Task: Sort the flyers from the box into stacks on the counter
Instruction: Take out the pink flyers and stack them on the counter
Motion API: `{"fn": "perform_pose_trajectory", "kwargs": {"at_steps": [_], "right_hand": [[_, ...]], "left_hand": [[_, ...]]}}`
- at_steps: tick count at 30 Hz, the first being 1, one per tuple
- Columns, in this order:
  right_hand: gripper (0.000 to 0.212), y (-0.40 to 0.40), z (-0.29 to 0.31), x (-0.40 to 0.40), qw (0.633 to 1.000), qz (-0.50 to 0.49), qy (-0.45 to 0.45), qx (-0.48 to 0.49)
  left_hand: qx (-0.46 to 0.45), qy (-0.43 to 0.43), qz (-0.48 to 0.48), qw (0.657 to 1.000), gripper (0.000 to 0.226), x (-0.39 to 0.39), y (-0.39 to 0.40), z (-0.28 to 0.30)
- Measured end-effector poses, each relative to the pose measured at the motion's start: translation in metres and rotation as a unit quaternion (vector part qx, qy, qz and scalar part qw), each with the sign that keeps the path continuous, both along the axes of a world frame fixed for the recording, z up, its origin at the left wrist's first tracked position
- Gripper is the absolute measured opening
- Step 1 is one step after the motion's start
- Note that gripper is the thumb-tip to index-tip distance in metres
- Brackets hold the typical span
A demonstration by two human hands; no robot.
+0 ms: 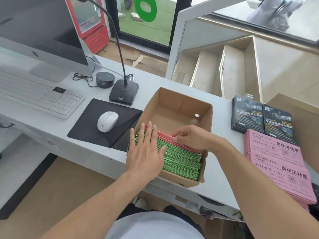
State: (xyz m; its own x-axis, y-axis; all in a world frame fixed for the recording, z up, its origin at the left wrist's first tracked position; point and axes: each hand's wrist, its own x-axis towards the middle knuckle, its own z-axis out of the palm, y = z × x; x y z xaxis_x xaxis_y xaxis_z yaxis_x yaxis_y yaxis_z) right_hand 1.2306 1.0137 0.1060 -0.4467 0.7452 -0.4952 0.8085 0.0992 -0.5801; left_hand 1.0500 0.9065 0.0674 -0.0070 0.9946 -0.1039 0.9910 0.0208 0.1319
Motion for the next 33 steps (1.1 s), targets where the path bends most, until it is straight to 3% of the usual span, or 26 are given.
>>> {"fn": "perform_pose_trajectory", "kwargs": {"at_steps": [7, 13, 17, 19, 23, 27, 30, 33], "right_hand": [[0.017, 0.002, 0.003, -0.001, 0.999, 0.001, -0.039, 0.005], [0.017, 0.004, -0.001, -0.01, 0.991, -0.006, -0.078, 0.111], [0.003, 0.002, -0.009, -0.009, 0.983, -0.036, -0.095, 0.153], [0.016, -0.003, -0.008, -0.006, 0.973, -0.047, -0.103, 0.202], [0.012, -0.014, 0.026, 0.008, 0.951, -0.189, 0.015, 0.246], [0.006, -0.032, 0.07, 0.037, 0.911, -0.328, 0.19, 0.162], [0.016, -0.056, 0.086, 0.068, 0.863, -0.392, 0.3, 0.108], [0.01, -0.079, 0.085, 0.111, 0.839, -0.413, 0.338, 0.105]], "left_hand": [[-0.003, 0.001, -0.008, 1.0, 0.077, -0.001, 0.0, 0.001], [-0.012, 0.004, -0.011, 1.0, 0.074, -0.002, 0.001, 0.0], [-0.007, -0.011, -0.005, 1.0, 0.071, -0.001, 0.0, 0.006], [0.003, -0.048, 0.001, 0.999, 0.074, 0.002, 0.001, 0.01], [0.023, -0.136, -0.027, 0.99, 0.103, 0.027, 0.007, 0.022], [0.085, -0.237, -0.1, 0.963, 0.118, 0.082, 0.009, 0.038], [0.212, -0.251, -0.14, 0.934, 0.096, 0.111, 0.014, 0.041], [0.265, -0.37, -0.202, 0.867, 0.065, 0.132, 0.018, 0.042]]}}
